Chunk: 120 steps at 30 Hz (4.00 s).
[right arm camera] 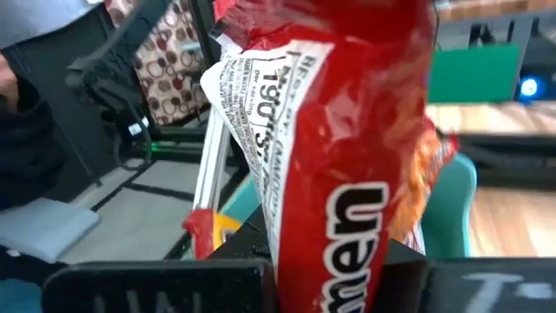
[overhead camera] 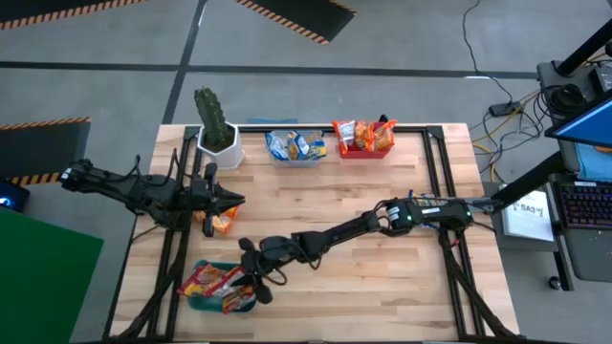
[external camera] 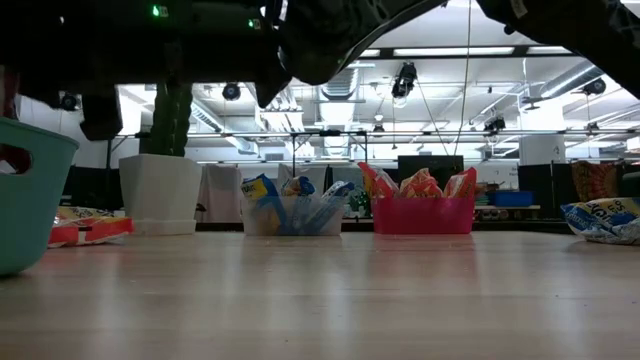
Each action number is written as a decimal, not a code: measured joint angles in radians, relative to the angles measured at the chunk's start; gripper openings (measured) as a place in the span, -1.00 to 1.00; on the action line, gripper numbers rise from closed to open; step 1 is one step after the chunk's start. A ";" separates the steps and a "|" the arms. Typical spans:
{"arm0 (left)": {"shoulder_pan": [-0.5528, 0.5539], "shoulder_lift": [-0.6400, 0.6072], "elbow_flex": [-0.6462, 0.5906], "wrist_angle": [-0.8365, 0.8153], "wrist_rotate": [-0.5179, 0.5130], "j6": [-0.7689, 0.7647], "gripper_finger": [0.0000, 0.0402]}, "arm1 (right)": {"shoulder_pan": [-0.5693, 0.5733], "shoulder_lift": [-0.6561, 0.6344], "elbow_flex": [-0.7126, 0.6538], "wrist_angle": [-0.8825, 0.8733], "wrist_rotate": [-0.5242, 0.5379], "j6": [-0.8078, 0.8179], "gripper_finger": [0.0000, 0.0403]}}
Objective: Sort Maruchan noodles
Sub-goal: Put the red noodle pack into the green bin
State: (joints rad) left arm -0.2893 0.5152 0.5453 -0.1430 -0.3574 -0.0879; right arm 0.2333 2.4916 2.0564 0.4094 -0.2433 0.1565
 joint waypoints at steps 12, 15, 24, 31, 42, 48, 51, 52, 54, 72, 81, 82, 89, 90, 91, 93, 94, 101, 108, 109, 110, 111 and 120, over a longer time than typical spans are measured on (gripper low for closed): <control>0.000 0.000 0.000 -0.001 0.000 -0.004 -0.89 | -0.002 0.000 -0.002 -0.038 0.003 -0.014 -0.44; 0.000 0.000 0.000 -0.007 0.000 -0.010 -0.89 | -0.005 0.000 -0.002 -0.039 0.004 -0.044 -0.37; 0.000 0.005 0.000 -0.094 0.001 -0.115 -0.89 | -0.013 -0.121 -0.001 -0.310 0.009 -0.168 -0.41; -0.005 0.071 0.000 -0.127 0.001 -0.328 -0.92 | 0.007 -0.233 -0.035 -0.597 0.100 -0.279 -0.46; -0.027 0.257 0.111 -0.257 0.077 -0.567 -1.00 | 0.063 -0.546 -0.515 -0.511 0.295 -0.242 -0.47; -0.084 0.418 0.288 -0.472 0.086 -0.735 -1.00 | 0.077 -0.756 -0.805 -0.327 0.398 -0.237 -0.47; -0.114 0.525 0.376 -0.559 0.098 -0.800 -1.00 | 0.074 -0.847 -0.928 -0.204 0.405 -0.278 -0.47; -0.122 0.560 0.407 -0.592 0.116 -0.826 -1.00 | 0.075 -0.877 -0.967 -0.164 0.405 -0.294 -0.47; -0.141 0.627 0.479 -0.647 0.161 -0.900 -1.00 | 0.075 -0.937 -1.032 -0.092 0.402 -0.332 -0.47; -0.402 1.101 1.035 -1.185 0.369 -1.296 -0.22 | 0.071 -1.372 -1.314 -0.006 0.401 -0.439 -0.47; -0.644 1.250 1.077 -1.280 0.373 -1.476 0.16 | 0.071 -1.409 -1.322 -0.006 0.401 -0.453 -0.47; -0.659 1.255 1.077 -1.289 0.359 -1.508 0.17 | 0.071 -1.404 -1.319 0.001 0.401 -0.456 -0.47; -0.698 1.271 1.075 -1.350 0.225 -1.587 0.15 | 0.072 -1.361 -1.315 0.068 0.400 -0.460 -0.47; -0.697 1.273 1.070 -1.350 0.215 -1.582 0.15 | 0.072 -1.357 -1.314 0.069 0.400 -0.463 -0.47; -0.697 1.274 1.066 -1.350 0.206 -1.581 0.15 | 0.072 -1.355 -1.314 0.067 0.400 -0.464 -0.47; -0.698 1.273 1.058 -1.351 0.176 -1.582 0.15 | 0.072 -1.348 -1.314 0.071 0.400 -0.468 -0.47; -0.698 1.273 1.055 -1.352 0.161 -1.582 0.15 | 0.072 -1.347 -1.314 0.071 0.400 -0.468 -0.47; -0.697 1.273 1.019 -1.341 0.074 -1.599 0.15 | 0.072 -1.345 -1.314 0.068 0.399 -0.470 -0.47; -0.698 1.273 0.949 -1.296 0.045 -1.631 0.13 | 0.072 -1.345 -1.314 0.068 0.398 -0.459 -0.47; -0.698 1.273 0.947 -1.300 0.028 -1.630 0.10 | 0.072 -1.345 -1.314 0.068 0.398 -0.459 -0.47; -0.697 1.273 0.946 -1.302 0.006 -1.630 0.06 | 0.072 -1.345 -1.314 0.068 0.398 -0.458 -0.47; -0.696 1.273 0.946 -1.305 -0.019 -1.629 0.00 | 0.072 -1.345 -1.314 0.068 0.399 -0.456 -0.47; -0.681 1.262 0.946 -1.316 -0.047 -1.589 -0.93 | 0.072 -1.345 -1.314 0.068 0.401 -0.441 -0.47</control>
State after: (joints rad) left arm -0.9705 1.7768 1.4914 -1.4586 -0.4043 -1.6769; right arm 0.3050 1.1469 0.7422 0.4770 0.1574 -0.2846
